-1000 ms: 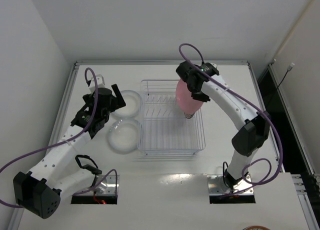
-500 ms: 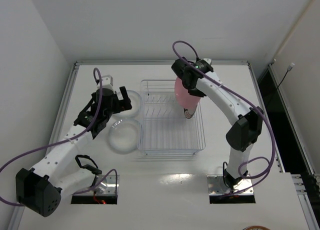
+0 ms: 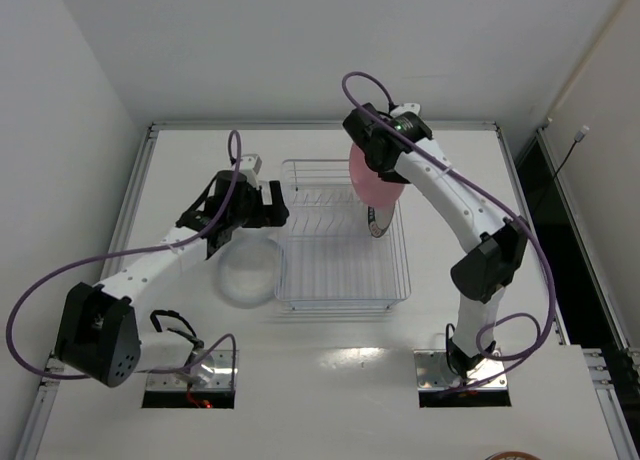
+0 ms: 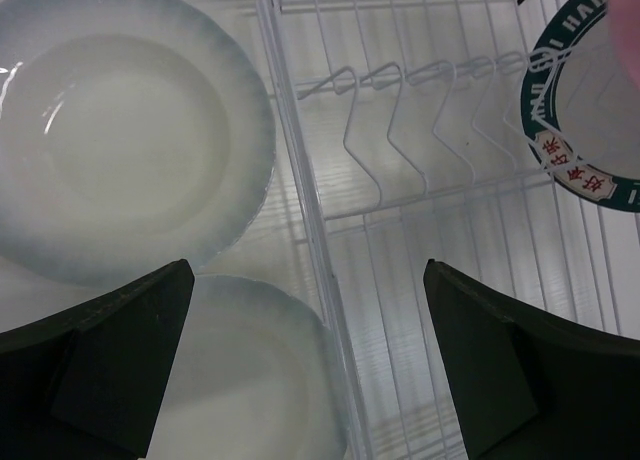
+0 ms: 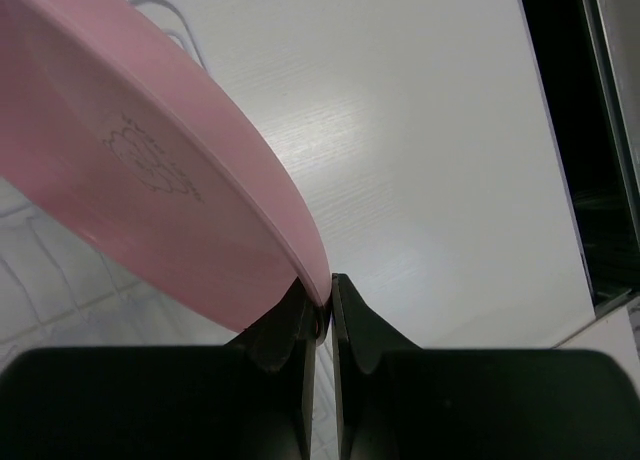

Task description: Load the plates into the dish rack

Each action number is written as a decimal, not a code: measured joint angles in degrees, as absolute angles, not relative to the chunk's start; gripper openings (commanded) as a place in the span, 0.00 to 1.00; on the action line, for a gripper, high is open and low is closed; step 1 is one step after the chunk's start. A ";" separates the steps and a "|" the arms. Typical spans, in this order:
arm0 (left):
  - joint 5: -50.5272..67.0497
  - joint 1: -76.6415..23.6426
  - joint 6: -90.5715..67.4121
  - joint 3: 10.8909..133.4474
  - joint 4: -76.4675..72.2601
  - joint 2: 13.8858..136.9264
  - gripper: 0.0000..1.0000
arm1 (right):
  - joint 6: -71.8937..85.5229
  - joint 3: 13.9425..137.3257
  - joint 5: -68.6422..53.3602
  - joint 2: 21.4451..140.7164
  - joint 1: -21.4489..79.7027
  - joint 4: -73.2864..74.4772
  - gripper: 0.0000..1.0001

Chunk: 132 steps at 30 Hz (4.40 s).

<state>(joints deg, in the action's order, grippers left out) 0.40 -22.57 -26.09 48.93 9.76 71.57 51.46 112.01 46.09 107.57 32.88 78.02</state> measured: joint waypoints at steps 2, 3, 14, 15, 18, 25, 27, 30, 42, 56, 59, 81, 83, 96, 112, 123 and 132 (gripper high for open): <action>1.50 -22.57 -25.82 49.74 9.69 74.04 1.00 | 49.98 114.85 46.72 107.66 33.23 78.22 0.00; 1.93 -22.57 -25.69 50.50 9.63 75.53 1.00 | 49.23 116.64 47.03 107.66 33.47 78.35 0.00; 4.78 -22.57 -27.68 62.50 6.70 92.38 0.86 | 46.33 122.54 48.49 107.66 33.95 78.17 0.00; 4.95 -22.57 -27.86 62.89 6.66 93.43 0.84 | 46.30 121.95 48.73 107.66 33.95 78.19 0.00; 4.80 -22.57 -28.53 63.66 6.87 96.05 0.78 | 46.26 120.81 49.06 107.66 33.95 78.50 0.00; 2.33 -22.52 -30.70 68.16 7.60 100.12 0.50 | 46.26 120.31 49.60 107.66 33.95 78.50 0.00; 1.48 -22.20 -31.97 69.49 7.68 100.75 0.39 | 46.26 119.63 49.95 107.66 33.95 78.48 0.00; 0.12 -21.61 -34.26 70.81 9.02 101.65 0.25 | 46.24 117.75 50.63 107.63 33.95 78.50 0.00; -4.99 -21.26 -44.14 74.19 15.14 103.26 0.00 | 46.24 112.92 52.51 107.63 34.72 78.22 0.00; -7.60 -21.26 -55.90 74.63 17.89 103.24 0.00 | 46.26 110.89 53.91 107.63 35.27 77.58 0.00; -8.16 -21.26 -58.74 74.00 17.61 102.94 0.00 | 46.26 110.80 54.22 107.66 35.46 77.62 0.00; -11.99 -21.17 -67.81 69.43 17.72 99.26 0.00 | 46.96 110.78 61.04 114.48 37.80 77.10 0.00; -11.99 -21.19 -68.07 69.43 17.76 99.26 0.01 | 47.11 111.02 61.17 114.72 37.78 77.14 0.00; -12.01 -21.26 -69.49 69.43 18.04 99.24 0.01 | 47.86 112.16 61.41 115.33 37.65 77.60 0.00; -12.29 -21.32 -69.95 69.43 18.41 99.20 0.01 | 47.09 114.32 61.10 115.07 37.58 77.67 0.00; -13.15 -21.52 -70.98 69.43 19.68 98.80 0.01 | 46.74 113.99 61.45 113.62 37.58 77.56 0.00; -14.98 -22.63 -71.46 69.36 20.47 98.56 0.01 | 47.13 112.57 60.86 115.63 38.04 77.62 0.00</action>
